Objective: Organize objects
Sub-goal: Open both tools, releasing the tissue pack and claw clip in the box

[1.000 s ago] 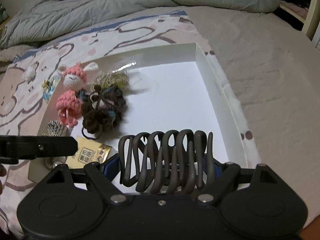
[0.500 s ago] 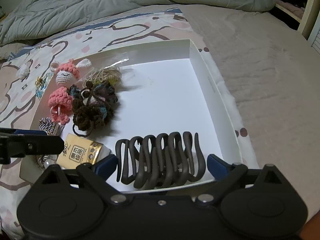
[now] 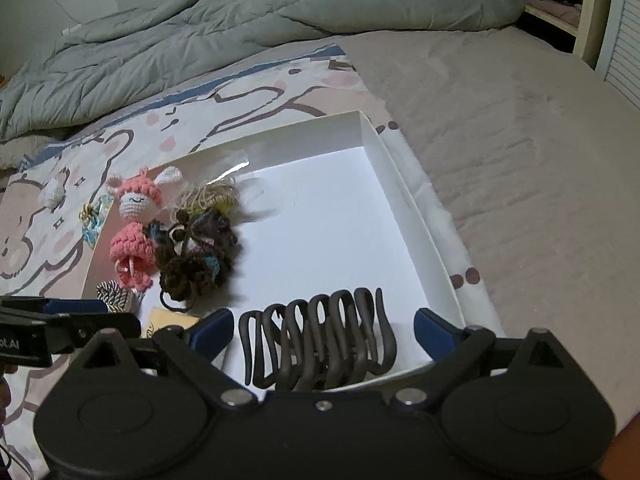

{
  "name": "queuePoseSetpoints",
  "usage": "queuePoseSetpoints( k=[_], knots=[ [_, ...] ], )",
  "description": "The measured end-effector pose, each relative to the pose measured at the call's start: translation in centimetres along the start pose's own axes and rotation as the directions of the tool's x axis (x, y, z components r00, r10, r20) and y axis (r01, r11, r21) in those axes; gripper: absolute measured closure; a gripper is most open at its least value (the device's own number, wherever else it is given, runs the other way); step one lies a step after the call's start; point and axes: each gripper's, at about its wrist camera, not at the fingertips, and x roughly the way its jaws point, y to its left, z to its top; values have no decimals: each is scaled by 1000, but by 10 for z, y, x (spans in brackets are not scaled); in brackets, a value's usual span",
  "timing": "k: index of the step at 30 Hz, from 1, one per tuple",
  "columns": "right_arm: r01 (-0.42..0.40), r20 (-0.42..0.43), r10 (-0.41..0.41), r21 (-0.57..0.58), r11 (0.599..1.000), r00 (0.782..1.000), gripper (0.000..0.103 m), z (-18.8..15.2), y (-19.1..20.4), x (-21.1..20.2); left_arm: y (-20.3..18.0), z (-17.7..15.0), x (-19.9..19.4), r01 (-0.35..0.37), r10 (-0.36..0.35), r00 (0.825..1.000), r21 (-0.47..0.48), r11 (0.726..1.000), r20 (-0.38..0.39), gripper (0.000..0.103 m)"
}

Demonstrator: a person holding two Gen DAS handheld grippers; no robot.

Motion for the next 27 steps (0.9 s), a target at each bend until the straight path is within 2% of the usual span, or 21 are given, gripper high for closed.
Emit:
queuePoseSetpoints(
  k=[13, 24, 27],
  knots=[
    [-4, 68, 3, 2, 1000, 998, 4, 2, 7, -28, 0, 9, -23, -33, 31, 998, 53, 998, 56, 18],
    [8, 133, -9, 1, 1000, 991, 1, 5, 15, -52, 2, 19, -52, -89, 76, 989, 105, 990, 127, 18],
    [7, 157, -8, 10, 1000, 988, 0, 5, 16, -59, 5, 20, -57, -94, 80, 988, 104, 990, 133, 12]
  ],
)
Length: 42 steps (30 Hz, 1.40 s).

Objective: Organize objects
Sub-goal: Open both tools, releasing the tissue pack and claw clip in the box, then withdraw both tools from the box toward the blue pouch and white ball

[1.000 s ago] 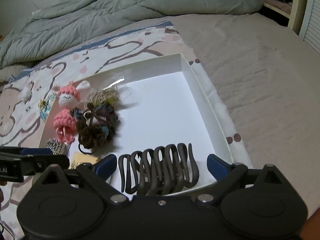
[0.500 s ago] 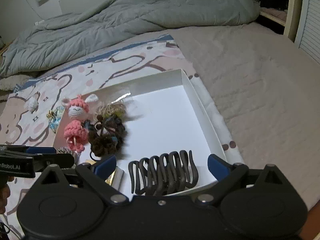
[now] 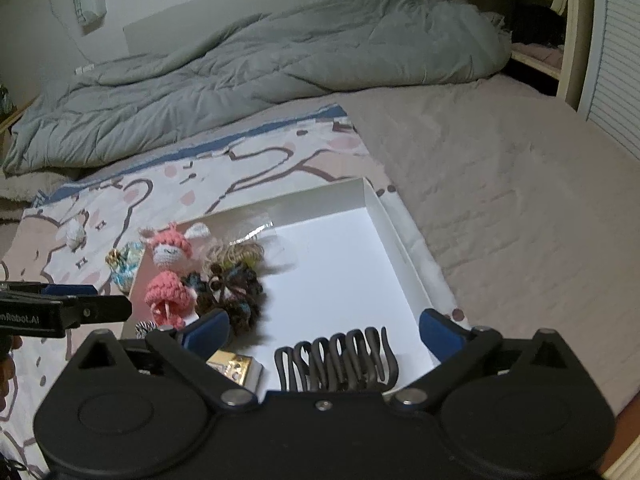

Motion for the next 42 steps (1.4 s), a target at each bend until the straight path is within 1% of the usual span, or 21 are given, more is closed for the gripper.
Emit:
queuePoseSetpoints(
  k=[3, 8, 16, 23, 27, 31, 42],
  knots=[
    [8, 21, -8, 3, 1000, 1000, 0, 1, 1, -5, 1, 1, -4, -14, 14, 1000, 15, 1000, 8, 9],
    [27, 41, -26, -8, 1000, 999, 0, 0, 4, -9, 2, 3, -9, -38, 36, 999, 54, 998, 30, 1],
    [36, 74, -36, 5, 999, 997, 0, 2, 8, -15, 6, 3, -12, -42, 40, 999, 78, 996, 34, 0],
    [51, 75, -49, -24, 998, 996, 0, 3, 20, -12, 17, 6, -20, -37, 34, 998, 62, 997, 51, 0],
    [51, 86, -50, -13, 999, 995, 0, 8, 27, -9, 28, 10, -25, -55, 52, 996, 47, 997, 67, 0],
    [31, 96, -31, 10, 999, 995, 0, 14, 39, -3, 45, 14, -35, -65, 63, 995, 26, 998, 79, 0],
    [-28, 85, 33, -59, 998, 996, 0, 30, 100, 21, 98, 23, -65, -132, 134, 983, -31, 991, 125, 0]
  ],
)
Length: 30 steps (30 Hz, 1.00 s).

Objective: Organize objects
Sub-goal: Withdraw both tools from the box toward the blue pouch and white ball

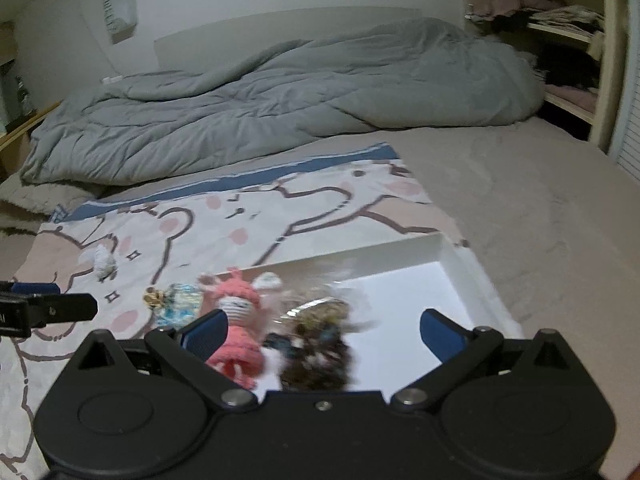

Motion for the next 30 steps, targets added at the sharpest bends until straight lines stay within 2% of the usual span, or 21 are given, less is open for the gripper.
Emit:
queuePoseSetpoints(
  k=[12, 21, 30],
  knots=[
    [-86, -19, 85, -74, 993, 996, 0, 12, 65, 29, 71, 3, -20, -93, 94, 995, -55, 994, 29, 0],
    [-136, -26, 134, -99, 986, 991, 0, 19, 101, 49, 114, 2, -31, -135, 139, 990, -98, 986, 34, 0],
    [-168, -5, 168, -127, 978, 986, 0, 24, 131, 65, 158, 11, -31, -114, 127, 990, -197, 974, 57, 1]
  ],
)
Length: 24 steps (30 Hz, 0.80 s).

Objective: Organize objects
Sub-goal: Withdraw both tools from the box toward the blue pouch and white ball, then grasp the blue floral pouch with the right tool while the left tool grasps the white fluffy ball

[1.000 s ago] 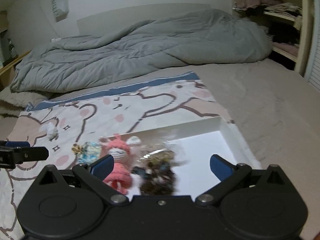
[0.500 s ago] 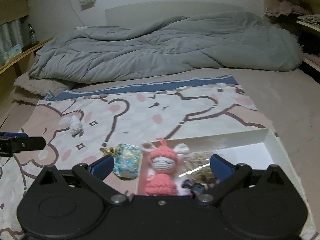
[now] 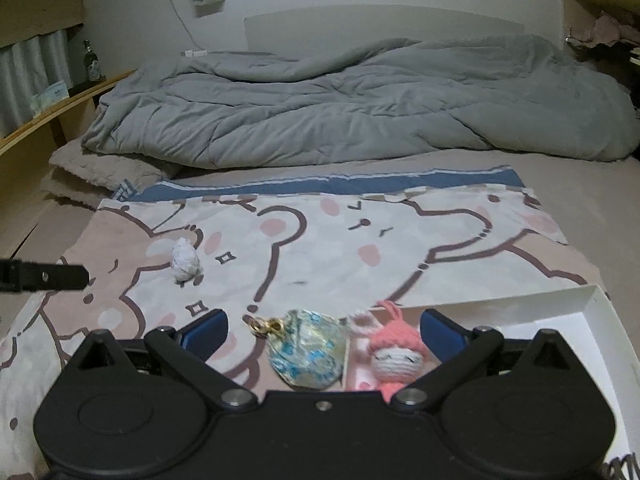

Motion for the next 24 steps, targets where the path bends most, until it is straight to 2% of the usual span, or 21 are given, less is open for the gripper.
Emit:
queuePoseSetpoints(
  k=[6, 14, 15, 17, 24],
  knots=[
    [-6, 9, 6, -29, 1000, 1000, 0, 3, 12, 15, 26, 17, 32, -13, 12, 1000, -58, 998, -14, 1],
    [37, -24, -41, -154, 987, 999, 1, -8, 25, 40, 52, 35, 93, 2, -9, 999, -154, 988, -48, 8],
    [36, -27, -41, -164, 986, 999, 2, -10, 25, 43, 53, 37, 100, 1, -10, 999, -160, 987, -53, 8],
    [30, -40, -38, -187, 982, 998, 12, -12, 26, 50, 56, 40, 114, -3, -9, 998, -175, 985, -67, 10],
    [28, -43, -42, -293, 956, 998, 24, -24, 35, 71, 68, 38, 163, -31, -5, 992, -292, 956, -122, 19]
  ],
)
